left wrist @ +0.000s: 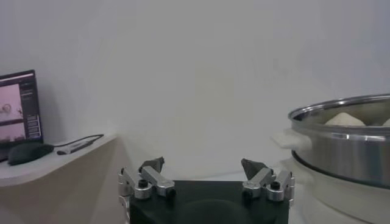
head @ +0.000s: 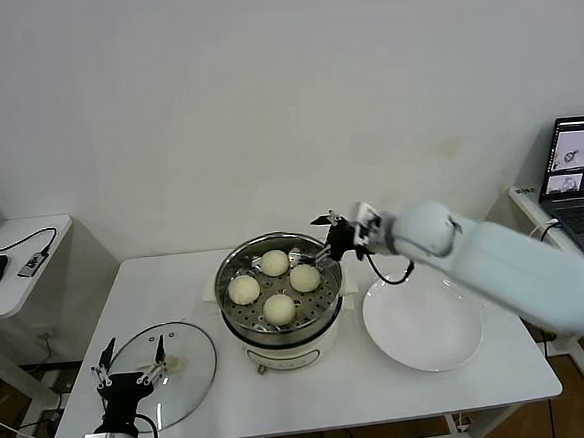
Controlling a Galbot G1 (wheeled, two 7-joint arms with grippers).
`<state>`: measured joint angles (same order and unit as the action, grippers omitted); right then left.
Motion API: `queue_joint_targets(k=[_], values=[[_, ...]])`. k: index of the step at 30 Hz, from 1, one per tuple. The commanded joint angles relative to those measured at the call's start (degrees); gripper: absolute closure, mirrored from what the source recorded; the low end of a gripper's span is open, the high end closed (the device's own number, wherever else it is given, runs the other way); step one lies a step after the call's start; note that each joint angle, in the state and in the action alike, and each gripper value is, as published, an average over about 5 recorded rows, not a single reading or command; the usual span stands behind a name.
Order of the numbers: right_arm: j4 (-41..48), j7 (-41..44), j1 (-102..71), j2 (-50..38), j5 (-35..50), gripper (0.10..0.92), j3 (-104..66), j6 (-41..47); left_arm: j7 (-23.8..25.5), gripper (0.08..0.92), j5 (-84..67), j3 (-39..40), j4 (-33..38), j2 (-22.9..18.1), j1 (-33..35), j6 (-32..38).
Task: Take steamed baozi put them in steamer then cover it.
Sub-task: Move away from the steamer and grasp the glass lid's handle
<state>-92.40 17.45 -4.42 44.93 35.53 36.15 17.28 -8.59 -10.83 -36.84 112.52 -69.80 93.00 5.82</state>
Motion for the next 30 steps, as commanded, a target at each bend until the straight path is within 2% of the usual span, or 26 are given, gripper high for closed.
queue_joint_targets(k=[1, 5, 9, 14, 20, 25, 30], values=[[-9.6, -10.27, -50.65, 2.96, -13.54, 0.203, -49.08, -22.57, -0.27, 0.177, 2.07, 0.78, -0.5, -0.39, 0.07, 1.2], [-9.86, -6.23, -62.62, 12.36, -21.47, 0.203, -63.05, -27.31, -0.95, 0.177, 4.38, 1.6, -1.0, -0.85, -0.16, 1.98], [-10.68, -3.2, -70.75, 21.08, -25.6, 0.203, -72.39, -30.84, -2.53, 0.177, 9.67, 2.17, -2.18, -1.12, -0.55, 2.87], [-14.58, -2.21, -79.44, 28.9, -28.78, 0.203, -80.91, -28.81, -8.29, 0.177, 26.28, 2.22, -5.28, -0.35, -0.66, 2.49], [-17.71, -4.48, -85.98, 34.24, -29.59, 0.203, -88.4, -26.36, -8.73, 0.177, 46.54, -1.4, -7.75, 3.99, 2.9, 1.14], [-16.43, -8.47, -87.09, 36.32, -29.77, 0.203, -91.58, -24.61, -7.74, 0.177, 64.52, -4.63, -10.43, 7.76, 7.39, 0.7], [-14.89, -9.49, -86.87, 37.07, -30.28, 0.203, -92.27, -24.67, -6.0, 0.177, 73.19, -4.97, -12.88, 9.35, 7.74, -0.08]])
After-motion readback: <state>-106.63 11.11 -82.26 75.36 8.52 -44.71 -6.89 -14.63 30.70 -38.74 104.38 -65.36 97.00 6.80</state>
